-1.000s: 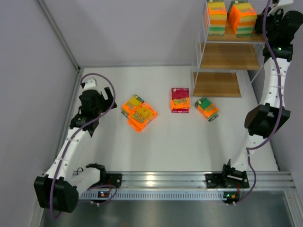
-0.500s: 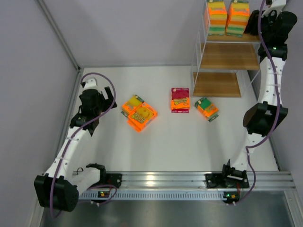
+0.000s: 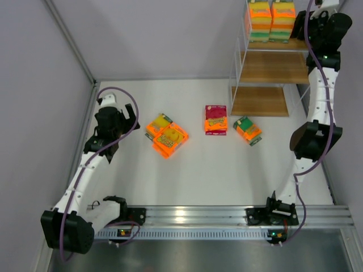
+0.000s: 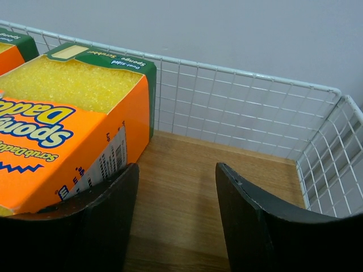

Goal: Place and organize the cleaning sponges onto the shelf

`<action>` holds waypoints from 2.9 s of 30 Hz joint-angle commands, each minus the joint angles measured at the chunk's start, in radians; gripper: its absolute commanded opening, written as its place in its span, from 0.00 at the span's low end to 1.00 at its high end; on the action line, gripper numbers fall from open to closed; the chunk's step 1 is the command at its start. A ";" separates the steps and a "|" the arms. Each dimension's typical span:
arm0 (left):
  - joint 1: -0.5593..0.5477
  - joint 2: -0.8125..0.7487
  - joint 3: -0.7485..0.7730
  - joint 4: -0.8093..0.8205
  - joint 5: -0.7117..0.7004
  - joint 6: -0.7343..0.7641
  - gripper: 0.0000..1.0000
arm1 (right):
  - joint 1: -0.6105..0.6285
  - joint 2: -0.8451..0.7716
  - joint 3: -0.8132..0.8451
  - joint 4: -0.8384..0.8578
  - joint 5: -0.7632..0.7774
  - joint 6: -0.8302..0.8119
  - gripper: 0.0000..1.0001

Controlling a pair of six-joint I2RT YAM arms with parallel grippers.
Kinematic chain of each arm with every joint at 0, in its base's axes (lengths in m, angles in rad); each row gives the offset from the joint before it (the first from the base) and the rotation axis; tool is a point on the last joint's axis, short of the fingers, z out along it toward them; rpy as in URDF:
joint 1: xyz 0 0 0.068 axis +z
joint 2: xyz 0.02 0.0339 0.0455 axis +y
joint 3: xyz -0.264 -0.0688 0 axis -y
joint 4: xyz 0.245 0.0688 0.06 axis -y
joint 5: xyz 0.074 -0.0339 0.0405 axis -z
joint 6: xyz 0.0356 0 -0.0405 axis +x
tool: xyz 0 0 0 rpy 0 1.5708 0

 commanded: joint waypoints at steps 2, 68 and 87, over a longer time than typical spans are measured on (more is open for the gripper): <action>0.006 -0.002 0.039 0.024 -0.016 0.027 0.98 | 0.015 0.040 0.051 0.042 -0.051 -0.061 0.59; -0.060 0.018 0.203 0.038 0.286 0.076 0.98 | 0.176 -1.330 -1.680 0.062 -0.114 0.363 0.99; -0.087 0.050 0.191 0.036 0.305 0.104 0.98 | 0.353 -0.896 -1.781 0.442 0.133 -0.188 0.99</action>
